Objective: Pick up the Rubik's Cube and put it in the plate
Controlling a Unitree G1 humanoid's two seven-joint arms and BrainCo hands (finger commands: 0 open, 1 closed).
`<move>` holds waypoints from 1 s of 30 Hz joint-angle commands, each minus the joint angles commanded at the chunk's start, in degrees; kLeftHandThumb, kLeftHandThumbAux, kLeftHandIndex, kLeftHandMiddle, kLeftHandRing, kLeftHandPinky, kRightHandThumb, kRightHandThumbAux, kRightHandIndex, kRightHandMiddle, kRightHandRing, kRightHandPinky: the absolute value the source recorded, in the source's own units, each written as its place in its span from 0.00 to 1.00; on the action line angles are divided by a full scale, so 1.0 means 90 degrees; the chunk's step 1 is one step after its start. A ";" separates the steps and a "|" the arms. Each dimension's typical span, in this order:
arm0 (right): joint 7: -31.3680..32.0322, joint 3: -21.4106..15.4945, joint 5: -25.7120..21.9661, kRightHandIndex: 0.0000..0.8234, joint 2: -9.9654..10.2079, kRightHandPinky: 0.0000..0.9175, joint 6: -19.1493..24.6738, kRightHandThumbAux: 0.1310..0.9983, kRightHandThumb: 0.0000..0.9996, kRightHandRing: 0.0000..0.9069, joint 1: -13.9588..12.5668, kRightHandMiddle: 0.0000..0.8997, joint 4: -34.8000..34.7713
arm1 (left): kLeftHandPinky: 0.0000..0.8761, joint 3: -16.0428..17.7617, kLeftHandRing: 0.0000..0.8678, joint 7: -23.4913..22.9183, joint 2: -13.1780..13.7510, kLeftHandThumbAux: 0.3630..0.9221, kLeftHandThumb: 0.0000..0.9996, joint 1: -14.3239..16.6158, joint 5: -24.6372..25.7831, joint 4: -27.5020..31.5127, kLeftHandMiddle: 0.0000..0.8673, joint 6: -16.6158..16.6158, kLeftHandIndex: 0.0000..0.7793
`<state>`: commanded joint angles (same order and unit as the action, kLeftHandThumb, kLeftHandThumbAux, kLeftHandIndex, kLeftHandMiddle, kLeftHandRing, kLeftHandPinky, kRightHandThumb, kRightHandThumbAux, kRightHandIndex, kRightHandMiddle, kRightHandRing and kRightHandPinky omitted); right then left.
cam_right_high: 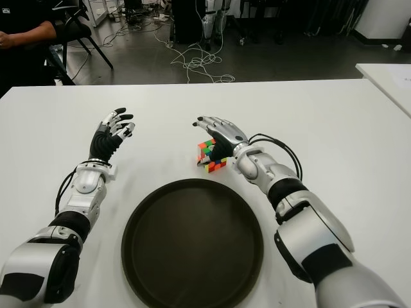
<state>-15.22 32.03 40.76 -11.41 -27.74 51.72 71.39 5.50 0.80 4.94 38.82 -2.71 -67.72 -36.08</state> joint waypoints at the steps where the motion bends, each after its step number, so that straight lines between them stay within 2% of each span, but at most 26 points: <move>1: -0.0002 0.0008 0.0006 0.06 -0.0002 0.08 0.0010 0.70 0.00 0.08 0.0001 0.05 0.0000 | 0.34 -0.0001 0.31 -0.0001 0.0000 0.42 0.12 0.0001 -0.0001 -0.0001 0.28 0.0003 0.22; 6: -0.0053 0.0057 0.0038 0.05 -0.0010 0.08 0.0042 0.72 0.00 0.07 -0.0008 0.04 -0.0007 | 0.36 0.0014 0.32 -0.0048 -0.0001 0.44 0.12 0.0011 0.0029 0.0004 0.29 0.0017 0.21; 19: 0.0136 0.0152 0.0018 0.05 0.0075 0.07 0.0201 0.73 0.00 0.07 -0.0071 0.05 0.0071 | 0.36 0.0032 0.32 -0.0101 -0.0019 0.43 0.13 -0.0003 0.0070 0.0042 0.29 0.0050 0.21; 30: -0.0155 0.0303 0.0085 0.08 0.0127 0.09 0.0191 0.74 0.00 0.09 -0.0160 0.08 0.0176 | 0.36 0.0037 0.32 -0.0101 -0.0033 0.46 0.13 -0.0007 0.0081 0.0087 0.30 0.0070 0.22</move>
<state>-16.62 34.75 41.53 -10.27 -26.02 50.29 72.98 5.83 -0.11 4.64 38.76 -1.97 -66.94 -35.45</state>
